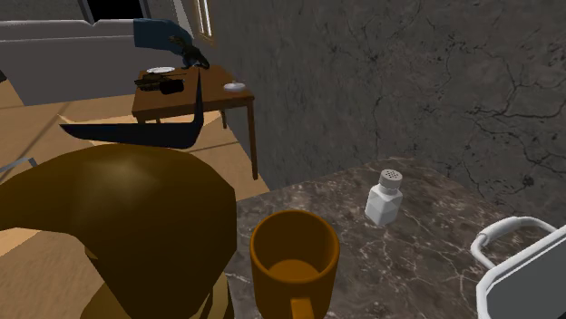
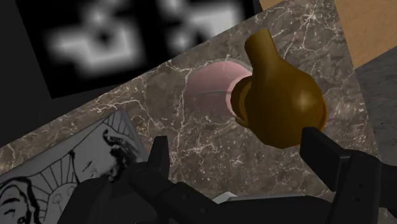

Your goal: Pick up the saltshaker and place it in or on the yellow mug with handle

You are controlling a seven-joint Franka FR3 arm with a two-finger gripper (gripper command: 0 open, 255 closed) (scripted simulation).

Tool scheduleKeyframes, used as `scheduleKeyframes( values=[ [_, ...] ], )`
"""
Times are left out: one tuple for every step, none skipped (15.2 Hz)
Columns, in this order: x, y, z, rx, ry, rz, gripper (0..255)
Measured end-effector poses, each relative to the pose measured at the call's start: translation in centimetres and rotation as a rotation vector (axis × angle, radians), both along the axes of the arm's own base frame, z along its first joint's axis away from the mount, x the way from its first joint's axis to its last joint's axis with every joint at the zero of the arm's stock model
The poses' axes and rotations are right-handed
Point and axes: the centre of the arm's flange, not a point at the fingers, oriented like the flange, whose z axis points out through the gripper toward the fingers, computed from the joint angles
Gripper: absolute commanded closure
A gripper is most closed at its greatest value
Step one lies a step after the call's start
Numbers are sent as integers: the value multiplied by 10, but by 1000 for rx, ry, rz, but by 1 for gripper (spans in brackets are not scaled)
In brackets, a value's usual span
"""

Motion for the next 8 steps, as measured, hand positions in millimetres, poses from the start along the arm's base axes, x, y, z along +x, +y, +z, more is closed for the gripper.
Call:
scheduleKeyframes(
  values=[
    [0,0,0,0,0,0,0],
    [5,5,-3,-3,2,0,0],
    [11,13,-5,-8,6,0,0],
    [19,22,-9,-13,11,0,0],
    [29,30,-15,-19,16,0,0],
    [37,39,-17,-25,21,0,0],
    [48,46,-22,-31,26,0,0],
    [58,54,-25,-37,31,-1,0]
  ],
)
